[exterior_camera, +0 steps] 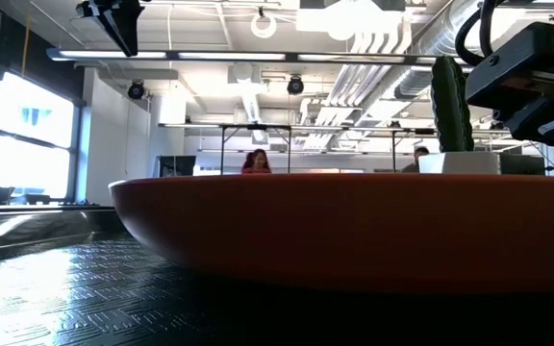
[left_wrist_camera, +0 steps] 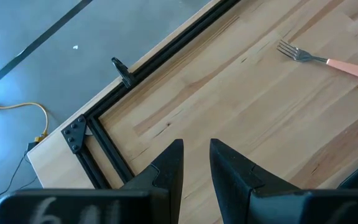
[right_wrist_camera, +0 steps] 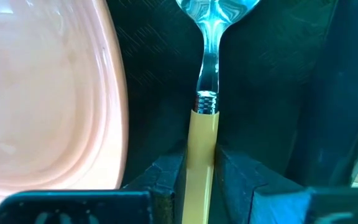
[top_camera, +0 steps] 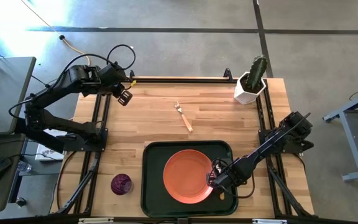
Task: Pick and place plate/cup/fork/spoon on tray
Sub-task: Put the yellow spoon on the black tray to the right of the orange plate, then put the violet cup on the black tray to the top left of the orange plate
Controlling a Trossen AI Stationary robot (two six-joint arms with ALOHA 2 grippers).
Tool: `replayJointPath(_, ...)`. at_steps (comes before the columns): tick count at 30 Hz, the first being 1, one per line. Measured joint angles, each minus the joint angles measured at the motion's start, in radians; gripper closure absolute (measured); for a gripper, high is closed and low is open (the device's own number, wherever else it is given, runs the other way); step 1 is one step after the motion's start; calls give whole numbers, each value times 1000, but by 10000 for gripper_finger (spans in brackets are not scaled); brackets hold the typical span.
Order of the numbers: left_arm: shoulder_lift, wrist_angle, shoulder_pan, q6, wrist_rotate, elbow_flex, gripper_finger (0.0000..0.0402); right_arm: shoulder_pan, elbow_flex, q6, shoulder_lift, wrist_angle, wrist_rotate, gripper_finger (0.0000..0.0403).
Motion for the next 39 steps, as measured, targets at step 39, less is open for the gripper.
replayJointPath(39, 0, 0, 0, 194, 50, 0, 332, -13, 0, 78, -193, -136, 133, 290)
